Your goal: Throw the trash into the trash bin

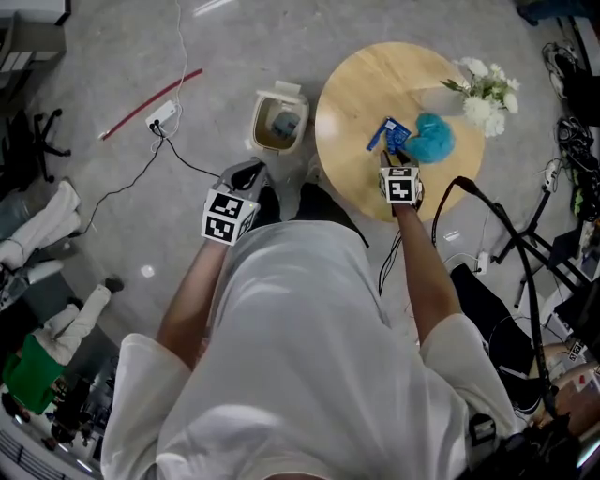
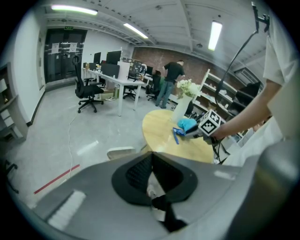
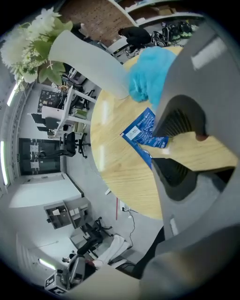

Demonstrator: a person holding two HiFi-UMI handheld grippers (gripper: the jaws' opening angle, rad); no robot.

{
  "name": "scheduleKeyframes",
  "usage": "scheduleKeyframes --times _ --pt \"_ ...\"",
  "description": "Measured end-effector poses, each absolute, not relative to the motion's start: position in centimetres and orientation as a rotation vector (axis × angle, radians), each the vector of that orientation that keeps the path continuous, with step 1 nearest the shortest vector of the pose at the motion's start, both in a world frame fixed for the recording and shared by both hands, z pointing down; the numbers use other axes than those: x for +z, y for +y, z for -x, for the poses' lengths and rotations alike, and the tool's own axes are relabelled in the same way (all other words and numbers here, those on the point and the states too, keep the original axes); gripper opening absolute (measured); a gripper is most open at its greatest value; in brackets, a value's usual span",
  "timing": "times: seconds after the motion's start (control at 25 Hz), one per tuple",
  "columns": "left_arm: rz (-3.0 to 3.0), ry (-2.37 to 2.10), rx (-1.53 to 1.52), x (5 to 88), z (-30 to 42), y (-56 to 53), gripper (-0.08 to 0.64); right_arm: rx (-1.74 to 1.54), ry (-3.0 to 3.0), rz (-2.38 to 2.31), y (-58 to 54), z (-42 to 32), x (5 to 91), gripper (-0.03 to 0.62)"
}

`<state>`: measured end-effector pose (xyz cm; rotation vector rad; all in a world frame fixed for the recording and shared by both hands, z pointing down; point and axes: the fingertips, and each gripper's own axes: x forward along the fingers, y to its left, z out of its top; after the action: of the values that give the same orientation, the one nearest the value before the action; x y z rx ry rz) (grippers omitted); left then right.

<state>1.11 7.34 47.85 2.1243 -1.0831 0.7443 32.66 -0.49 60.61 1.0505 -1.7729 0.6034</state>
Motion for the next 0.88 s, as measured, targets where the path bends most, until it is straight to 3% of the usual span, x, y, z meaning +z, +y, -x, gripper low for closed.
scheduleKeyframes --times 0.44,0.68,0.88 --pt "-2.094 -1.088 0.748 48.2 -2.2 7.4 0.005 0.467 -1.657 -0.935 -0.5 -34.4 63.2 0.169" --pt "-2.086 -1.095 0.744 48.4 -2.6 7.3 0.005 0.404 -1.625 -0.971 -1.4 -35.4 63.1 0.015" --pt "-2.093 -1.093 0.734 48.2 -3.0 7.3 0.005 0.385 -1.661 -0.988 -1.8 -35.0 62.0 0.006"
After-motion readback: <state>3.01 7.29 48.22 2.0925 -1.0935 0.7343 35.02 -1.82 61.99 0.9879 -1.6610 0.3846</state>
